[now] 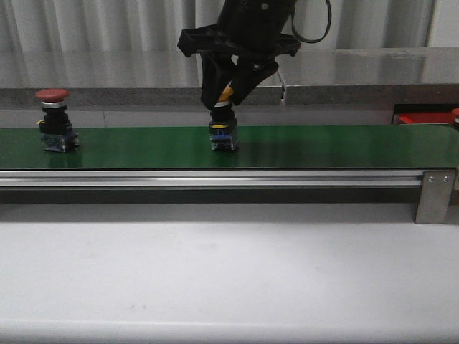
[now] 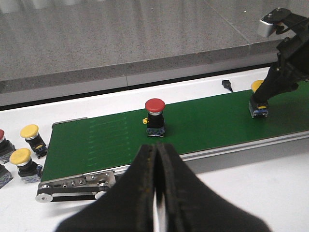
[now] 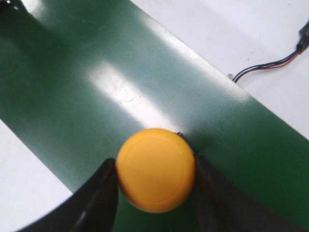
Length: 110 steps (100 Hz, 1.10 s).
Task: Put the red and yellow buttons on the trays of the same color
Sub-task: 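Carry the yellow button to the yellow tray and open the right gripper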
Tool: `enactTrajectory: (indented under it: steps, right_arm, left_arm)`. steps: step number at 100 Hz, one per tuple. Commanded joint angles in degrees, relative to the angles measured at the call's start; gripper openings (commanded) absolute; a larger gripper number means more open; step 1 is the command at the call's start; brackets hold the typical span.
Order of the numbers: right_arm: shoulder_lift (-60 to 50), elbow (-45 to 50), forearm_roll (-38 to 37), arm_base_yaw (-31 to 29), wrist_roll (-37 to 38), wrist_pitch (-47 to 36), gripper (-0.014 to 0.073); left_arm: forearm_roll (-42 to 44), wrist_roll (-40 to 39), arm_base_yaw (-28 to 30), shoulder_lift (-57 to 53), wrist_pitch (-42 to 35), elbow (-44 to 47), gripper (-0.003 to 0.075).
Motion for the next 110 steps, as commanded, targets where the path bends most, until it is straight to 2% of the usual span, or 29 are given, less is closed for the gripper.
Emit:
enactTrajectory:
  steps: [1, 62, 88, 110]
  right_arm:
    - [-3.42, -1.95, 1.09, 0.04, 0.00, -2.30, 0.0179]
    - [-14.88, -1.64, 1.87, -0.89, 0.00, 1.24, 0.0172]
    - [-20.50, -0.88, 1.87, -6.73, 0.16, 4.46, 0.0172]
    - [-27.48, 8.10, 1.87, -14.46, 0.16, 2.52, 0.0172]
  left_arm:
    - [-0.72, -0.42, -0.44, 0.50, -4.12, -1.28, -0.0020]
    - [-0.72, -0.42, -0.44, 0.50, -4.12, -1.28, -0.0020]
    - [-0.72, -0.42, -0.44, 0.50, -4.12, -1.28, -0.0020]
    - [-0.72, -0.42, -0.44, 0.50, -4.12, -1.28, -0.0020]
